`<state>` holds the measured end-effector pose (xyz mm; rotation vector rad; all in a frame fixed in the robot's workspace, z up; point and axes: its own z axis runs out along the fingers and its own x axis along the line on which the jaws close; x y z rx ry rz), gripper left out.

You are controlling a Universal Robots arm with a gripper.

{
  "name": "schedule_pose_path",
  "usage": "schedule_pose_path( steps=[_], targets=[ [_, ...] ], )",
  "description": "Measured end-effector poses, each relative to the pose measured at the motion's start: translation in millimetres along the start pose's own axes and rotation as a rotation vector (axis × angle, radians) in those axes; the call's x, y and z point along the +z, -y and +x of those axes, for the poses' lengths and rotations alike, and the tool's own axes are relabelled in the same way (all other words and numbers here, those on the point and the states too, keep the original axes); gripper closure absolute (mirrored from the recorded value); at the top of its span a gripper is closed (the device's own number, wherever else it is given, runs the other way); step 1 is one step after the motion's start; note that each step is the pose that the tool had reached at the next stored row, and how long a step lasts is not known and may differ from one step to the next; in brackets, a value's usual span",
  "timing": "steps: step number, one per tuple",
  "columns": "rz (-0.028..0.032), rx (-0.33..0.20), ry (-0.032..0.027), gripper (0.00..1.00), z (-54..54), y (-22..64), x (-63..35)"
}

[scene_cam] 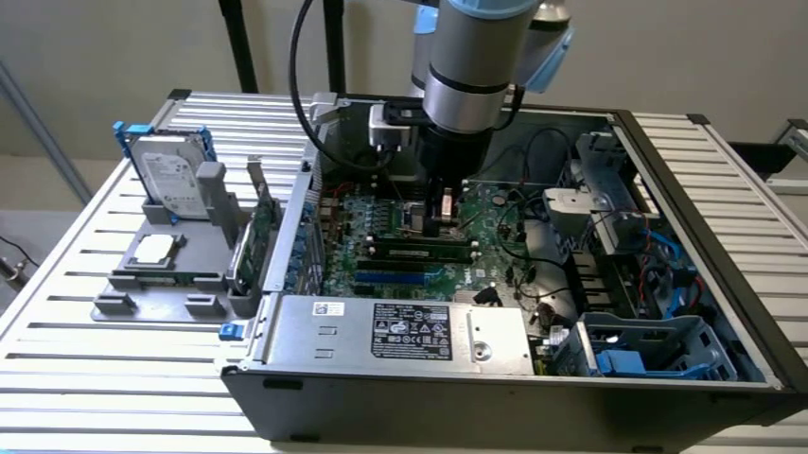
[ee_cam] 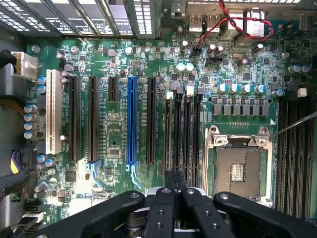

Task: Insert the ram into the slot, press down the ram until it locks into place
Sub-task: 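Press down the ram until it locks into place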

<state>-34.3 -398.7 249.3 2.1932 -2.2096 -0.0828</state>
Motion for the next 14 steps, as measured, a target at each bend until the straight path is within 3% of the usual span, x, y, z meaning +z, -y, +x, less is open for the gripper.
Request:
schedule_pose_path(
  steps=[14],
  targets=[
    [0.0, 0.0, 0.0009, 0.89, 0.0, 0.0, -0.4]
  ],
)
